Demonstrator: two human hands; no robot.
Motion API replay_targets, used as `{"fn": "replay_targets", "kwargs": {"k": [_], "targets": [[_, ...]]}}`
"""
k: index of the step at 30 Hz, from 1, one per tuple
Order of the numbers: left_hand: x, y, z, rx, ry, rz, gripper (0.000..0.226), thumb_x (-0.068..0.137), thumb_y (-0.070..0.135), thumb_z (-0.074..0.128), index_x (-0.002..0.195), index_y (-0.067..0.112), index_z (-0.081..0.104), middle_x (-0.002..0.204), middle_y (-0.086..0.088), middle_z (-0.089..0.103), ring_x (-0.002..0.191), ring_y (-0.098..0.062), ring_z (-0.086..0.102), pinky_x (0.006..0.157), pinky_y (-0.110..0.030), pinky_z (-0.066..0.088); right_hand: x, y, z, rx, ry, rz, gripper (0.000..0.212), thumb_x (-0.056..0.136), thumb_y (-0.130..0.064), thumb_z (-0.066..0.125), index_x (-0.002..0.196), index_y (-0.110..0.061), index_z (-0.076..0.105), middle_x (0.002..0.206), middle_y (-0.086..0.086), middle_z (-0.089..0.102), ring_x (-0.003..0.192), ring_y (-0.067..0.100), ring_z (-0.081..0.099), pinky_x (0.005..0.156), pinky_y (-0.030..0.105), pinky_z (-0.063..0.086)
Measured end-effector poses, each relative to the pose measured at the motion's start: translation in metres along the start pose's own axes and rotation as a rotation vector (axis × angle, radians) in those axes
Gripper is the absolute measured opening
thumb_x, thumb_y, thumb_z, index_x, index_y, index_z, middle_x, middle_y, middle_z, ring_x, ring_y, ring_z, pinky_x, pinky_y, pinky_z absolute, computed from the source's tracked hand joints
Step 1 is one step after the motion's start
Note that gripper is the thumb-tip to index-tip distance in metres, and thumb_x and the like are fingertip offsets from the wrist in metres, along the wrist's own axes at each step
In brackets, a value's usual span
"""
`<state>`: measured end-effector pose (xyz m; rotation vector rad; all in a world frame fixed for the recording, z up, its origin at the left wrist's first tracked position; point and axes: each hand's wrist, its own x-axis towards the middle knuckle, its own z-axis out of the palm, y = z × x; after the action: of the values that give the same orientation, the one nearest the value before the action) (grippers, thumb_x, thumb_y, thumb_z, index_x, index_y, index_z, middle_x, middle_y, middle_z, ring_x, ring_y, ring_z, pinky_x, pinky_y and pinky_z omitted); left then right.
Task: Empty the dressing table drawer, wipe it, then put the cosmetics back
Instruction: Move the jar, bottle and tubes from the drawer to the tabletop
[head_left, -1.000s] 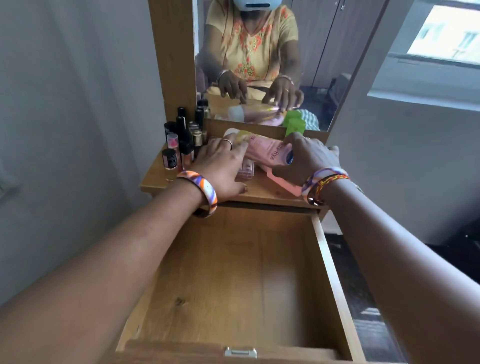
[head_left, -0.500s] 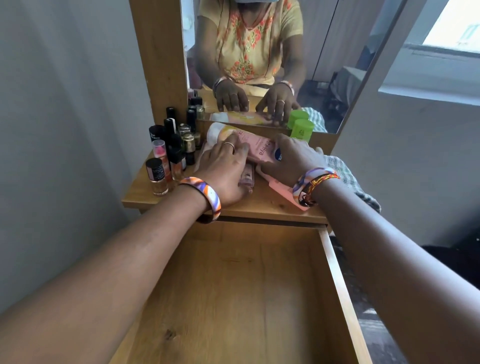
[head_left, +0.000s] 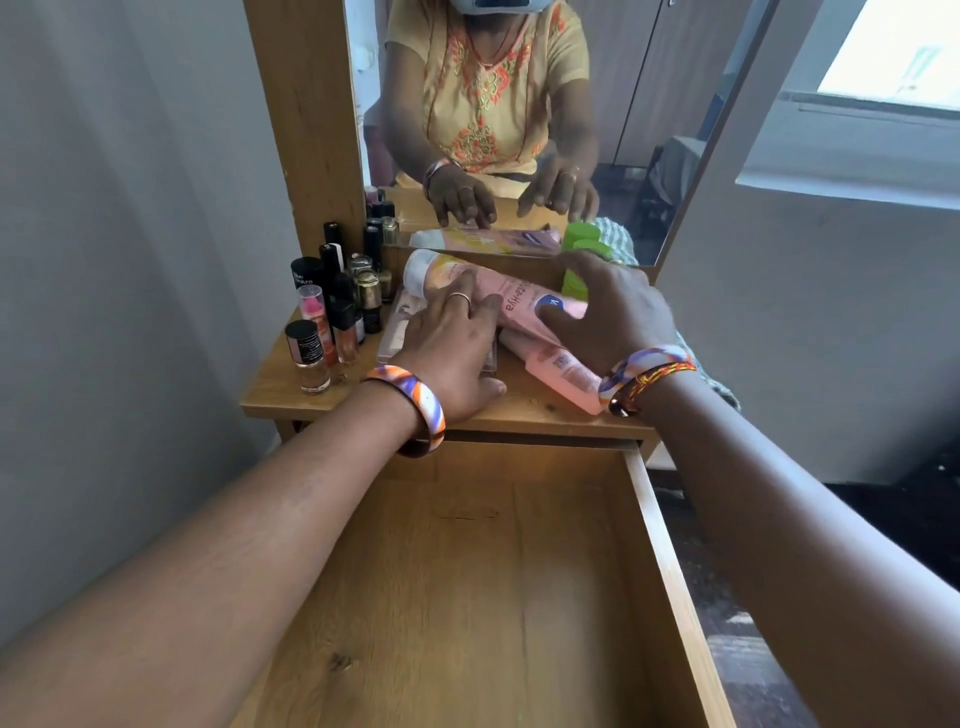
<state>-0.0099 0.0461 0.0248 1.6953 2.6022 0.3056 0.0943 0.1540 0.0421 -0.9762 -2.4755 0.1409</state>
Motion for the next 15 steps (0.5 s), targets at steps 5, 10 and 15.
{"fn": "replay_targets", "kwargs": {"k": [5,10,15], "targets": [[-0.006,0.024,0.001,-0.027,-0.01,0.095,0.082,0.087,0.035,0.061,0.15,0.02,0.011,0.159,-0.007,-0.008,0.147,-0.027,-0.004,0.118,-0.043,0.01,-0.002,0.035,-0.019,0.052,-0.107,0.342,0.049,0.084,-0.046,0.06,0.128,-0.023,0.054,0.13,0.01,0.057,0.118,0.031,0.053,0.097,0.04,0.045],[-0.013,0.047,0.007,-0.012,0.0,0.194,0.078,0.086,0.035,0.06,0.149,0.02,0.017,0.159,-0.007,-0.007,0.147,-0.027,-0.003,0.119,-0.042,0.011,-0.028,0.058,-0.032,0.006,-0.626,0.304,0.079,0.078,-0.034,0.073,0.144,-0.02,0.032,0.143,0.007,0.043,0.128,0.024,0.045,0.095,0.027,0.039],[-0.023,0.059,0.002,-0.01,-0.014,0.221,0.072,0.087,0.036,0.06,0.147,0.023,0.024,0.159,-0.007,-0.005,0.147,-0.026,-0.002,0.118,-0.041,0.011,-0.041,0.07,-0.02,0.049,-0.489,0.242,0.05,0.087,-0.022,0.062,0.134,-0.012,0.048,0.131,0.012,0.056,0.117,0.028,0.054,0.09,0.029,0.041]]}}
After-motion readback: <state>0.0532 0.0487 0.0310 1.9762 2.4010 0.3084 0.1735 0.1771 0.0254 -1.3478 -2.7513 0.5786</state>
